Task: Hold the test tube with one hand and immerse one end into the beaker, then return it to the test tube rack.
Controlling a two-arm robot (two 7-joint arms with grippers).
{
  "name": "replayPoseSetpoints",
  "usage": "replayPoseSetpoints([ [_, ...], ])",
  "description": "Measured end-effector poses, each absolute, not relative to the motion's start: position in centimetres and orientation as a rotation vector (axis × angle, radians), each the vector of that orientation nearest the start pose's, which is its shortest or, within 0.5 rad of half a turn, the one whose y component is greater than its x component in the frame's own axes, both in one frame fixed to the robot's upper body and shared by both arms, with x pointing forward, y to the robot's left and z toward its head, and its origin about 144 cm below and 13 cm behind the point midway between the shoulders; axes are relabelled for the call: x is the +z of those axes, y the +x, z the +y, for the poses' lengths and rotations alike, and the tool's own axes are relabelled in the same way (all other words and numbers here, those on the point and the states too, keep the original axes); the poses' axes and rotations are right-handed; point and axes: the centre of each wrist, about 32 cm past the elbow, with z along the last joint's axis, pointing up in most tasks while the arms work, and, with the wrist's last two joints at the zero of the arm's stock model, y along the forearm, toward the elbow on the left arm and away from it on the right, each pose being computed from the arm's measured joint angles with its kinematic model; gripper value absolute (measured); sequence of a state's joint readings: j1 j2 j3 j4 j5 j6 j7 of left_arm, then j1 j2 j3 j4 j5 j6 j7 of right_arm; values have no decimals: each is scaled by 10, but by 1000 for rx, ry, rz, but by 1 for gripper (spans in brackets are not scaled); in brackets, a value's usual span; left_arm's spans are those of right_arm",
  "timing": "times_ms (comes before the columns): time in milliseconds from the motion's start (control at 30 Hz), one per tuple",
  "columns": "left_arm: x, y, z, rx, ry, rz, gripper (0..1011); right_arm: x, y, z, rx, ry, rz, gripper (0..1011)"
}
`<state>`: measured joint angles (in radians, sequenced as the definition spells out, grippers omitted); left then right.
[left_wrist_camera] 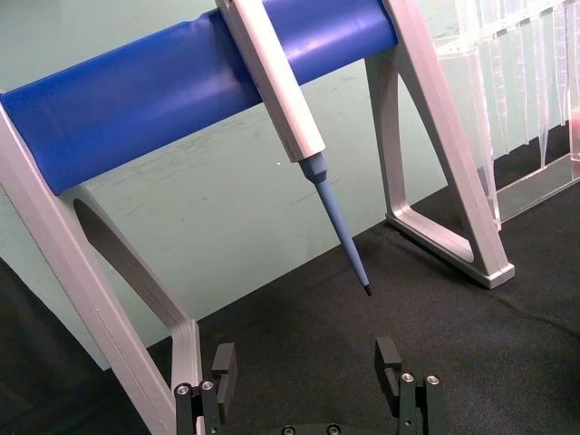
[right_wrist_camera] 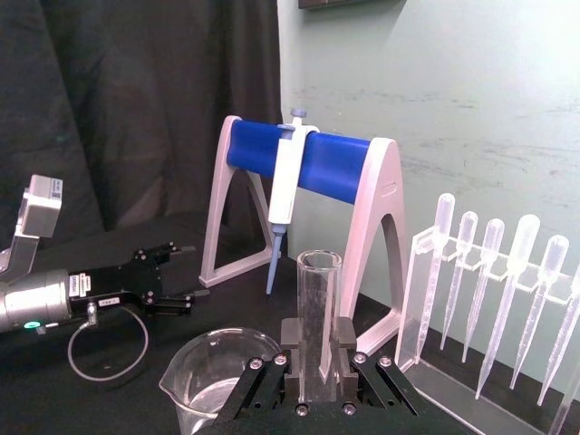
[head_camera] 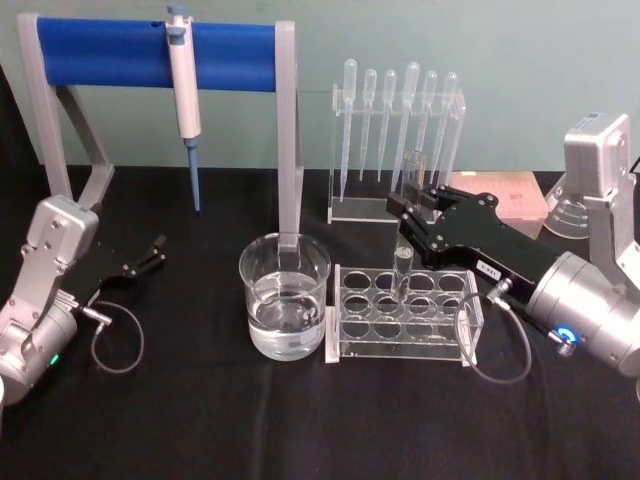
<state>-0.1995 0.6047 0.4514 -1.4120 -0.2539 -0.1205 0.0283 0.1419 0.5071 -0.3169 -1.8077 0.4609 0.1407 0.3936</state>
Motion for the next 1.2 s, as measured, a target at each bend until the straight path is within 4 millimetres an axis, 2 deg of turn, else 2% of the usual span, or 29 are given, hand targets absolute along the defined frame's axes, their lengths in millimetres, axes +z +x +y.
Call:
replayPoseSetpoints([
  [1200, 1140, 489, 310, 1248, 304, -285, 1000, 1241, 469, -249, -792, -24, -95, 226],
])
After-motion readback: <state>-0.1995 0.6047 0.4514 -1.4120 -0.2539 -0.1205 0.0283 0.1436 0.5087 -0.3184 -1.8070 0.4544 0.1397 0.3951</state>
